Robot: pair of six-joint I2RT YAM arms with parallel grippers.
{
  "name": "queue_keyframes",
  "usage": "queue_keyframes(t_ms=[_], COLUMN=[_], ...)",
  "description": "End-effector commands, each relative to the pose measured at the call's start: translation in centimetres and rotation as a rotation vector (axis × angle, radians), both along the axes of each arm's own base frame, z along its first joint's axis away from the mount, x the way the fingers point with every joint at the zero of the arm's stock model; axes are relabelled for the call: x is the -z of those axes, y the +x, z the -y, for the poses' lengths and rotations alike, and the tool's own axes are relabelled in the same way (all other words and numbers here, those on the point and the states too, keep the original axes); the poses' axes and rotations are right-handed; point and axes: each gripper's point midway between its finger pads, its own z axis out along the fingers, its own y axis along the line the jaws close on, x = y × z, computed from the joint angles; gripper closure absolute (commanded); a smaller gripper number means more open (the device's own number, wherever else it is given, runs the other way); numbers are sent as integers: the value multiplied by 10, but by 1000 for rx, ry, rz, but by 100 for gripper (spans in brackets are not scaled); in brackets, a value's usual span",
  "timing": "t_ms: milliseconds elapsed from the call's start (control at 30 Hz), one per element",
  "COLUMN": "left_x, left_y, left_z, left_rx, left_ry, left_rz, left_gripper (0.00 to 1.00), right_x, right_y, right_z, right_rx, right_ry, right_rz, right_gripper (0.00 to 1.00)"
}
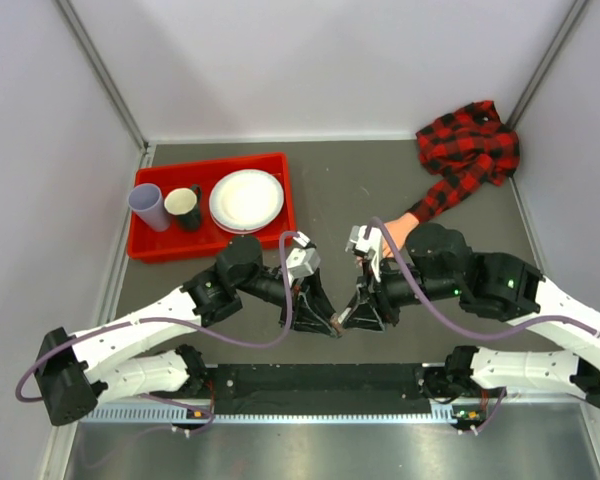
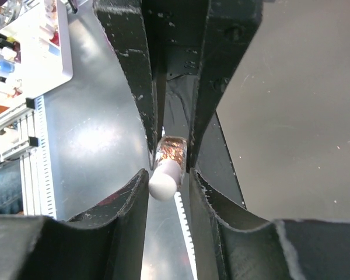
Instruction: Paint the nails
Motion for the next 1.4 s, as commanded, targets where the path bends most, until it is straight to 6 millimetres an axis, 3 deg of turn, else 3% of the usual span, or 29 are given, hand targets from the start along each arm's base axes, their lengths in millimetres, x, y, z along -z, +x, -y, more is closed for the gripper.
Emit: queue_keyframes(t_ms=[0, 100, 133, 200, 267, 333, 400, 467, 500, 533, 567, 633, 667, 700, 733, 767, 833, 867, 933, 1033, 1100, 1133, 1233, 1367], left_x=[-22, -22, -22, -22, -22, -18, -12, -9, -5, 0, 1, -5, -2, -7, -7, -17, -17, -17, -9, 2, -1, 5, 8, -3], left_y=[-2, -1, 0, 3, 5, 10, 19, 57, 73, 108, 123, 169, 182, 190, 195, 195, 193, 187, 177, 152, 134, 126, 99, 52], left_z=[1, 1, 2, 3, 4, 5, 6, 12, 11, 5, 1, -18, -26, -29, -28, -23, -11, -2, 11, 19, 16, 15, 9, 5], left_rx=[27, 16, 13, -7, -22, -48, -105, -329, -421, -616, -702, -993, -1083, -1133, -1155, -1144, -1097, -1038, -946, -798, -720, -689, -576, -342], left_ry=[-67, -67, -66, -64, -64, -42, -2, 35, 61, 96, 108, 99, 100, 73, 60, 9, -6, -18, 5, 20, -11, -4, -12, -71], left_rz=[48, 50, 51, 52, 64, 60, 63, 116, 130, 175, 198, 214, 206, 202, 200, 204, 202, 202, 206, 199, 204, 201, 179, 151], left_gripper=[100, 100, 100, 100, 100, 100, 100, 100, 100, 100, 100, 100, 100, 100, 100, 100, 100, 100, 100, 100, 100, 100, 100, 100], right_x=[-14, -12, -9, -7, -6, -7, -9, -9, -6, -4, -1, 7, 18, 20, 18, 23, 21, 10, 9, -9, -15, -21, -29, -25], right_y=[6, 2, 1, 5, 7, 10, 14, 19, 31, 37, 45, 80, 91, 107, 111, 115, 126, 129, 130, 131, 127, 126, 105, 66], right_z=[7, 4, 3, 1, 1, 0, 0, 1, 2, 3, 5, 14, 22, 30, 28, 29, 23, 22, 17, 17, 25, 26, 24, 9], right_rx=[25, -6, -11, 8, 17, 28, 54, 88, 159, 213, 275, 560, 682, 830, 909, 958, 1020, 1035, 1009, 940, 874, 844, 640, 332], right_ry=[31, 34, 28, 15, 10, 14, 14, 8, -17, -29, -45, -69, -91, -73, -13, -1, 26, 42, 10, 34, 4, 8, 1, -30], right_rz=[52, 32, 25, 28, 34, 42, 50, 47, 62, 47, 40, 7, -23, -31, -95, -109, -115, -116, -87, -8, 59, 87, 144, 131], right_gripper=[66, 69, 72, 88, 89, 100, 100, 100, 100, 100, 100, 100, 100, 100, 100, 100, 100, 100, 100, 100, 91, 77, 58, 53])
